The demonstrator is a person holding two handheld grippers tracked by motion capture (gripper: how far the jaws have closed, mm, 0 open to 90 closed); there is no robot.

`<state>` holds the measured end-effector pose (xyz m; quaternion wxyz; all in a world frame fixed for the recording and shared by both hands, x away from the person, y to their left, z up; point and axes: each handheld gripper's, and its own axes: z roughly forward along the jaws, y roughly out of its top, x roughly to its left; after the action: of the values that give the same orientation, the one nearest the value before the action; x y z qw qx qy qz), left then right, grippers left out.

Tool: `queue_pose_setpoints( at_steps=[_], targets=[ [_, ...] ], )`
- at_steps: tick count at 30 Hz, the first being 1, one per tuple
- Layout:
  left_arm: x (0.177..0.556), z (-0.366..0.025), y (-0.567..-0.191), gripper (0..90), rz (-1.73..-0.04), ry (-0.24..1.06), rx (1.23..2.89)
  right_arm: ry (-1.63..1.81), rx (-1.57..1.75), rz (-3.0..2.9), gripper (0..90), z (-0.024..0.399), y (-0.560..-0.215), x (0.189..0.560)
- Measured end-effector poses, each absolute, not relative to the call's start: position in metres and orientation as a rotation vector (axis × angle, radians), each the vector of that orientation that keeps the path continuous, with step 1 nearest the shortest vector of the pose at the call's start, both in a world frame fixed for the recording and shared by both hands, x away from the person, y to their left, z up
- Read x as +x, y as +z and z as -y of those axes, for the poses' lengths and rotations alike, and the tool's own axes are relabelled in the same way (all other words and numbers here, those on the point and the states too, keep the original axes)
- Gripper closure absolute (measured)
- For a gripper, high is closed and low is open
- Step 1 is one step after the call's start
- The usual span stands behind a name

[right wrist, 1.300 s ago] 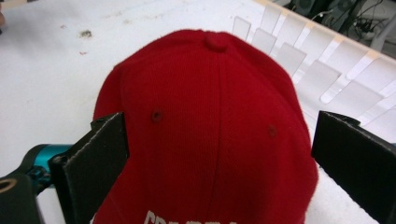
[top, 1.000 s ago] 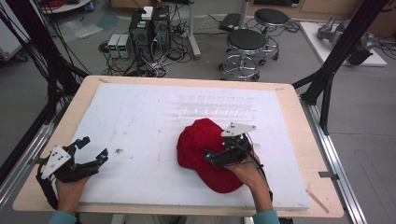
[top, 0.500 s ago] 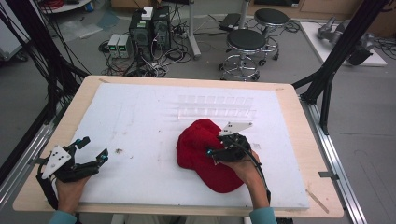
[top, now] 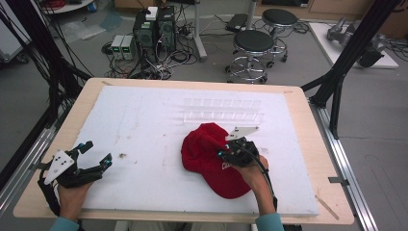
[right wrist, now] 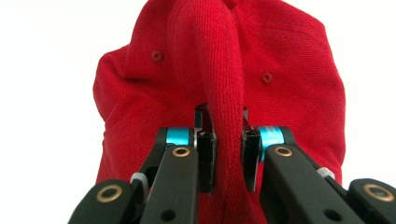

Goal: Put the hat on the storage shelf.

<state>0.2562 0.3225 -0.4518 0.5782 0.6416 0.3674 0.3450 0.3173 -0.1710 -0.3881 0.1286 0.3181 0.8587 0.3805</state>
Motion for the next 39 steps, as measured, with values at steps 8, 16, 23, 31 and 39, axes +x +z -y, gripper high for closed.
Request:
queue_pose_setpoints(
  at_steps=[8,16,23,31,39],
  targets=[
    [0.256,-0.323,-0.452,15.4,-0.859,0.807,1.501,1.149,0.920,-2.467,85.4,0.171,-0.383,0.312],
    [0.258,-0.316,-0.450,15.4,-0.881,0.849,1.557,1.198,0.910,-2.426,85.5,0.169,-0.378,0.308],
    [0.260,-0.316,-0.450,15.8,-0.896,0.834,1.561,1.271,0.901,-2.378,85.4,0.167,-0.369,0.306],
    [0.263,-0.317,-0.450,18.8,-0.915,0.810,1.575,1.365,0.835,-2.325,85.5,0.150,-0.349,0.305],
    [0.264,-0.318,-0.449,17.9,-0.922,0.792,1.578,1.448,0.793,-2.275,85.5,0.134,-0.336,0.307]
  ],
)
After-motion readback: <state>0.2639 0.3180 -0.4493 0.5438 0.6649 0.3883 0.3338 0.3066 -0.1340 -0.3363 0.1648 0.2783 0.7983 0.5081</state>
